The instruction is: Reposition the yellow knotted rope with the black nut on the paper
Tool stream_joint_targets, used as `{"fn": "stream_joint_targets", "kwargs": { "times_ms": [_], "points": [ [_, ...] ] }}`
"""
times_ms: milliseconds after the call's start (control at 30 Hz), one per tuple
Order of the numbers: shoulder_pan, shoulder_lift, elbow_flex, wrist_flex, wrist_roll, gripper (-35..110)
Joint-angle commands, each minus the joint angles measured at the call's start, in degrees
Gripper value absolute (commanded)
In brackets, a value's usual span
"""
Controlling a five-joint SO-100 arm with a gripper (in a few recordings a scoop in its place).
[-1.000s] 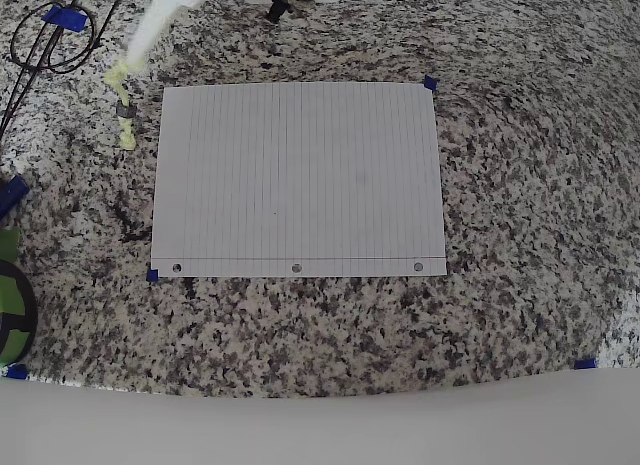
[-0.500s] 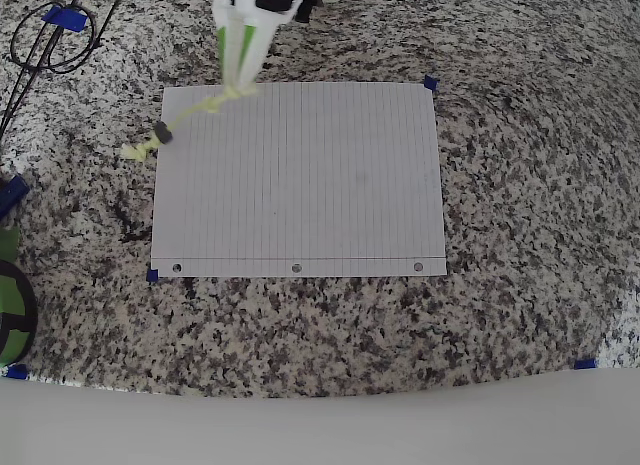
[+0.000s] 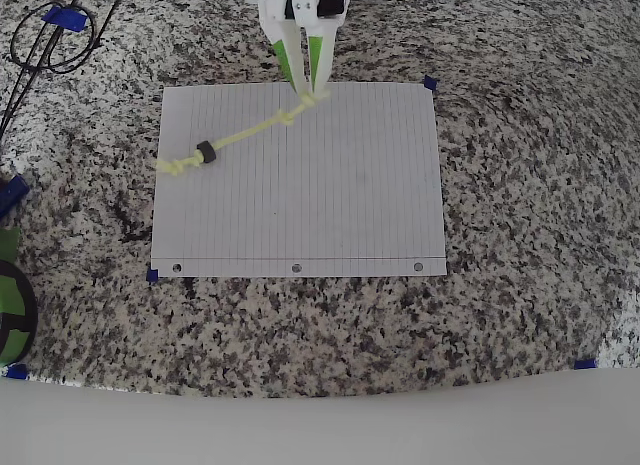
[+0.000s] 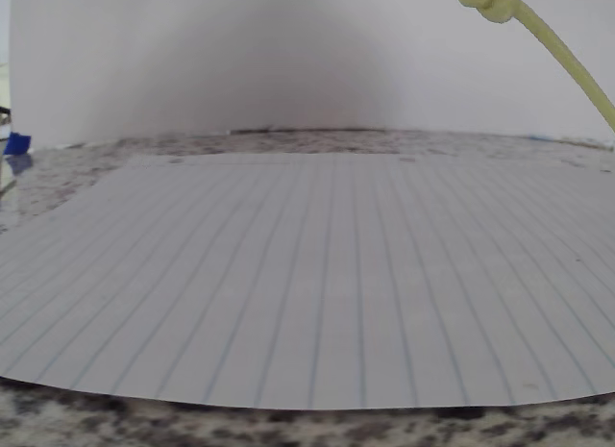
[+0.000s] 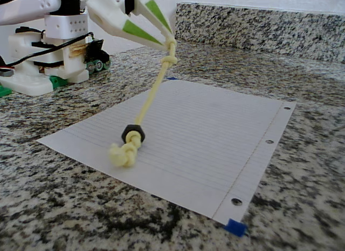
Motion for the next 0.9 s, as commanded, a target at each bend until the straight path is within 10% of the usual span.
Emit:
{"fn": "stream_joint_targets", "kwargs": {
  "times_ms": [0,767,867],
  "points": [
    [-1.4,0.4,0.1,0.3,-1.1,0],
    [-9.7,0.2,1.9,-3.9,-18.8,0],
    [-10.6,-0.7,2.0,-3.5,-19.1,19]
  ]
}}
